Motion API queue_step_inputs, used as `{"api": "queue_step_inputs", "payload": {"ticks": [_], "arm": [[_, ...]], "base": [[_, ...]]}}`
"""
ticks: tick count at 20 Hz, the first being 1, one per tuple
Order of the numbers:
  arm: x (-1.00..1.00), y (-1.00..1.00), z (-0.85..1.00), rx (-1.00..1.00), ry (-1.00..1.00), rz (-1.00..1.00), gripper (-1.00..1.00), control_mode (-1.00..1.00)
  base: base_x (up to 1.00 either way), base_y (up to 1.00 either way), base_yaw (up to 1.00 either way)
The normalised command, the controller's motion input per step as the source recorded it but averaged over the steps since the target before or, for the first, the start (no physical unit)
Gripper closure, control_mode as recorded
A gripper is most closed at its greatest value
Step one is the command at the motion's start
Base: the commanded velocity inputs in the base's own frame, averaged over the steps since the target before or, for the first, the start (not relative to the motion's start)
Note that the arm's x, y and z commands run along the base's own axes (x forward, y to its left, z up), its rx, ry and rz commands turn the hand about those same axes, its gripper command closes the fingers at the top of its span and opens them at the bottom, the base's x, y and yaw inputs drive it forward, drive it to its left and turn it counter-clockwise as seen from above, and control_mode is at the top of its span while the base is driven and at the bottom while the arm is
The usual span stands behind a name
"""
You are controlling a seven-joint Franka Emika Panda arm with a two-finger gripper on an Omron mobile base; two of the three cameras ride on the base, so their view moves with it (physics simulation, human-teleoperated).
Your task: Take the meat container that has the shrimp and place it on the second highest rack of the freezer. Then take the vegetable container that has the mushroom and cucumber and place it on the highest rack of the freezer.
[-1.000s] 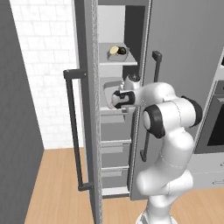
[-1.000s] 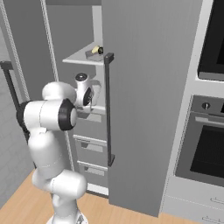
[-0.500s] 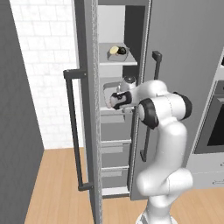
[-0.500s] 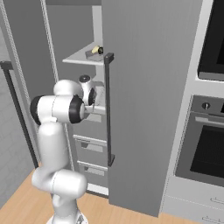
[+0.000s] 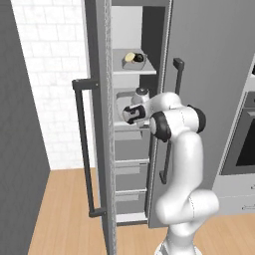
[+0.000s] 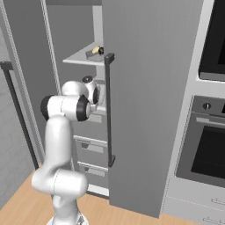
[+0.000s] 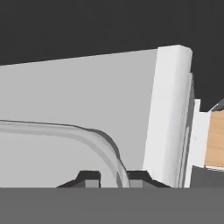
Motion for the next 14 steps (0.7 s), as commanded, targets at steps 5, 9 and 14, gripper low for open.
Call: {"api": "queue_step_inputs", "payload": {"ticks": [5,9,14], "arm": [[0.56,0.0,-0.09,0.0,0.0,-0.09,-1.0,-1.0],[0.0,0.0,-0.21,0.0,0.0,-0.06,-1.0,-1.0],[-0.63,0.0,-0.4,0.0,0.0,-0.05,-1.0,-1.0]], "base": [[0.0,0.0,0.0],[0.0,0.0,0.0],[0.0,0.0,0.0]]}}
